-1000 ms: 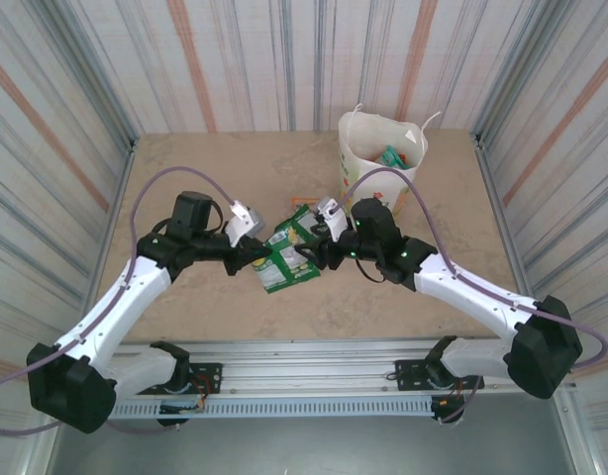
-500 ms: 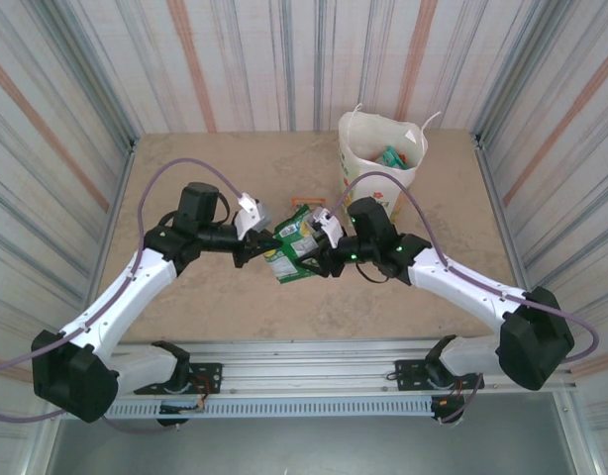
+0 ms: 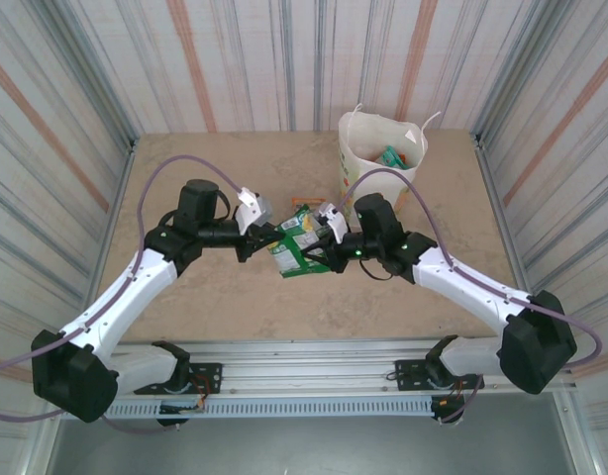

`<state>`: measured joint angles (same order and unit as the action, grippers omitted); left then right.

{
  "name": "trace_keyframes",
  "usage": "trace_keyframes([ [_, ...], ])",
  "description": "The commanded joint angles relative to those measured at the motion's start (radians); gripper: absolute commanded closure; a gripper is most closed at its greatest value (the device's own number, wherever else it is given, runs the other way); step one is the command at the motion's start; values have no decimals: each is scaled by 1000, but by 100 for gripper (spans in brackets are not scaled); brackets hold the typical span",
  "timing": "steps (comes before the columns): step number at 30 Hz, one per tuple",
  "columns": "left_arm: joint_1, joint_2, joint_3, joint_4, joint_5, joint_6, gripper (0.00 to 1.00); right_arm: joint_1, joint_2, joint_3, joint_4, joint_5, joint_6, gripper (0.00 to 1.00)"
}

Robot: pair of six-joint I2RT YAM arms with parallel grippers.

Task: Place the snacks into the paper bag

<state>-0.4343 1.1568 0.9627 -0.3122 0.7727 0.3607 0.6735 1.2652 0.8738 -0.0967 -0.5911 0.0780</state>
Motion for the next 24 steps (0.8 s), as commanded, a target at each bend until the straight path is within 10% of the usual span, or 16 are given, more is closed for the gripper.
trace_keyframes([
  [1, 3, 14, 29, 59, -45, -40, 78, -21, -59, 7, -22, 44, 11, 91],
  [13, -19, 174, 207, 65, -177, -142, 29, -186, -249, 62, -238, 137, -83, 100],
  [24, -103, 383, 430, 60, -277, -158, 25, -443, -315, 250, -353, 27, -96, 100],
])
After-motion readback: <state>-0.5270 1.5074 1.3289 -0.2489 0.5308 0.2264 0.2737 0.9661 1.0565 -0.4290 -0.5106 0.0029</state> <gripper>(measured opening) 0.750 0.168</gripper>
